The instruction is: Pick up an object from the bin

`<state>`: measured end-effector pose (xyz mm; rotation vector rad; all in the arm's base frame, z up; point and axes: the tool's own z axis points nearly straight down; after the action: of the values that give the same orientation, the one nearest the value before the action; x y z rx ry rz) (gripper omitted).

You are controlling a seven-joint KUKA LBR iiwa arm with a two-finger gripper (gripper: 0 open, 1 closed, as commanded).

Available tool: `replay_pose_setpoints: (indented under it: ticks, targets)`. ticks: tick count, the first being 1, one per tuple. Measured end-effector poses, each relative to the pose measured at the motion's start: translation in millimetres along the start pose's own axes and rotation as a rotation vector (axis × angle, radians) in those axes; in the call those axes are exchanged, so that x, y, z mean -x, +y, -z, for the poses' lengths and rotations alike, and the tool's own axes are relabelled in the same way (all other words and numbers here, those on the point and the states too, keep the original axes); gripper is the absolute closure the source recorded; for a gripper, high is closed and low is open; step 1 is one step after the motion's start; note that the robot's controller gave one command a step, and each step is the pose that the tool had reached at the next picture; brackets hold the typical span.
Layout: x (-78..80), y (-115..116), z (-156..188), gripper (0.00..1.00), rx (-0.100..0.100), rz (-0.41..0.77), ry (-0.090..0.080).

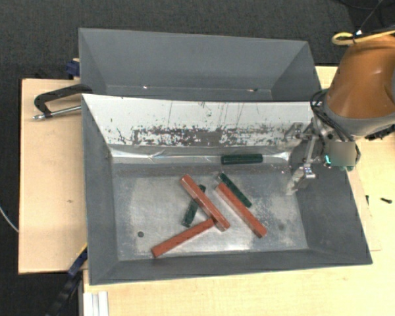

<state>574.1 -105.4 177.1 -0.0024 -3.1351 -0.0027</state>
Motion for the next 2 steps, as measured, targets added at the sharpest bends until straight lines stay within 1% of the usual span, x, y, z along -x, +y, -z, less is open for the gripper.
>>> replay_pose_setpoints:
  ticks: [1,2]
  targets:
    - [1.8,0.4,4.9,0.0,-0.001,0.001,-0.009]
    - [9.1,29.7,-46.0,0.0,-0.003,0.014,-0.015]
